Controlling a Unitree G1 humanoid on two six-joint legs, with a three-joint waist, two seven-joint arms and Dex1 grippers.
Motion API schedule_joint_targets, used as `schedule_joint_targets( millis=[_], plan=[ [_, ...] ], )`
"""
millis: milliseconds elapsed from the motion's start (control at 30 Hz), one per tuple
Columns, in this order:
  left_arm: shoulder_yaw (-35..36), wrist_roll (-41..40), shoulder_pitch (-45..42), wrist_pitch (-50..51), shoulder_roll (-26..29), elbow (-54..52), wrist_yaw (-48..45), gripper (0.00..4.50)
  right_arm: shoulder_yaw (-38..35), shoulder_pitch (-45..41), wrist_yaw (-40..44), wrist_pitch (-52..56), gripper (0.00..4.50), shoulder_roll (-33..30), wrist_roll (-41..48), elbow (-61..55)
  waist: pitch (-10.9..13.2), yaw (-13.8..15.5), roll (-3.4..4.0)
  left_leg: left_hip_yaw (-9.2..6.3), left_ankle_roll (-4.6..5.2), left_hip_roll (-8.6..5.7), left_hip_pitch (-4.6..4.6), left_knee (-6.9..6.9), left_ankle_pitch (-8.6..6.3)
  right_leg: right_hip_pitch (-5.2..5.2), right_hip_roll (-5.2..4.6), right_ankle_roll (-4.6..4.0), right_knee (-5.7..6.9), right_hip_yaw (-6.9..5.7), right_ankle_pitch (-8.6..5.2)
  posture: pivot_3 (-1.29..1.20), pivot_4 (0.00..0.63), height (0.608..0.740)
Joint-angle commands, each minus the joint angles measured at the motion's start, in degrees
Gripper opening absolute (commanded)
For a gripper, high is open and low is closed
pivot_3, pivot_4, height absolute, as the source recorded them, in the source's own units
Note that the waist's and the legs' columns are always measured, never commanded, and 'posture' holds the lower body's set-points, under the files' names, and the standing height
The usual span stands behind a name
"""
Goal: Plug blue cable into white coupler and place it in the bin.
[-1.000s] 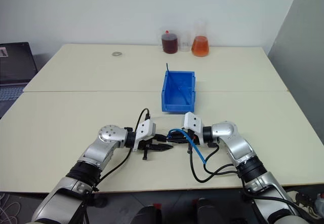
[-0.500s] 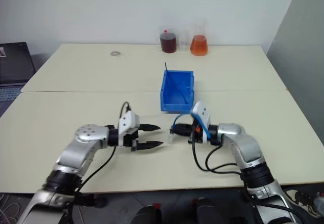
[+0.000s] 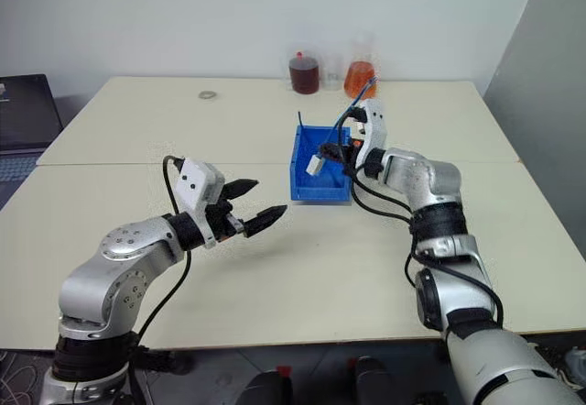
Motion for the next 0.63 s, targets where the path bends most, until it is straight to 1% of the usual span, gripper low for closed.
schedule_joint_targets(
  millis=[33, 167, 233, 367, 433, 467, 533, 600, 633],
  plan=[
    [-0.5, 0.0, 0.5, 0.1, -1.4, -2.7, 3.0, 4.5, -1.7, -6.9, 0.9, -8.2, 1.15, 0.3, -2.6, 11.3, 0.0, 0.0, 0.0, -0.01, 0.0, 0.01, -0.02, -0.02, 0.0, -0.02, 0.0, -0.01, 0.01, -0.02, 0.0, 0.0, 0.15, 0.74],
    [-1.3, -0.2, 0.4, -0.1, -2.2, -3.3, 4.2, 4.5, -2.0, -10.0, 2.1, -13.0, 2.11, -0.2, -4.6, 17.1, 0.0, 0.0, 0.0, -0.07, -0.01, 0.02, -0.17, -0.09, 0.0, -0.11, 0.0, -0.02, -0.02, -0.06, 0.0, 0.0, 0.15, 0.74],
    [-1.5, -0.2, 0.6, -0.3, -2.3, -3.2, 4.7, 4.5, -2.1, -10.4, 3.3, -13.7, 2.71, -0.7, -5.1, 18.0, 0.0, 0.0, 0.0, -0.06, -0.02, 0.01, -0.21, -0.08, -0.01, -0.13, -0.03, -0.02, -0.04, -0.06, 0.0, 0.0, 0.15, 0.74],
    [-0.6, -0.6, 0.0, 0.9, -2.5, -2.0, 6.2, 4.5, -1.8, -9.6, 3.3, -14.3, 3.69, -2.2, -6.9, 15.8, 0.0, 0.1, 0.0, -0.08, -0.02, -0.03, -0.25, -0.05, -0.01, -0.13, -0.07, -0.02, -0.05, -0.09, 0.0, 0.0, 0.15, 0.74],
    [0.4, -1.2, -0.3, 1.6, -2.6, -1.7, 7.0, 4.5, -1.5, -8.3, 3.5, -14.1, 4.11, -3.1, -7.5, 13.0, 0.0, 0.1, 0.0, -0.09, -0.02, -0.03, -0.25, -0.05, -0.01, -0.13, -0.07, -0.02, -0.04, -0.09, 0.0, 0.0, 0.15, 0.74],
    [0.8, -1.0, -0.7, 1.7, -2.4, -1.2, 7.5, 4.5, -0.7, -5.6, 4.0, -14.4, 4.4, -4.2, -8.1, 8.0, 0.0, 0.1, 0.0, -0.09, -0.02, -0.03, -0.24, -0.04, -0.01, -0.13, -0.07, -0.02, -0.03, -0.1, 0.0, 0.0, 0.15, 0.74],
    [1.2, -0.7, -1.0, 1.7, -1.9, -0.7, 8.0, 4.5, 0.4, -1.0, 4.5, -14.1, 4.4, -5.6, -8.9, -0.6, 0.0, 0.3, 0.0, -0.14, -0.02, -0.03, -0.26, -0.05, -0.01, -0.11, -0.06, -0.02, -0.05, -0.15, 0.0, 0.0, 0.15, 0.74],
    [2.3, -0.9, -0.8, 0.9, -2.2, -0.4, 8.6, 4.5, 0.4, 9.2, 3.1, -12.7, 4.4, -6.6, -7.9, -18.1, 0.0, 0.5, 0.0, -0.19, -0.02, -0.03, -0.31, -0.03, -0.01, -0.12, -0.06, -0.01, -0.07, -0.17, 0.0, 0.0, 0.15, 0.74],
    [2.8, -1.1, -0.6, 0.6, -2.3, -0.4, 8.6, 4.5, 0.3, 12.8, 2.2, -11.8, 4.4, -6.7, -7.3, -24.5, 0.0, 0.5, 0.0, -0.23, -0.03, -0.03, -0.34, -0.06, -0.01, -0.1, -0.07, -0.01, -0.14, -0.21, 0.0, 0.0, 0.15, 0.74]
  ],
)
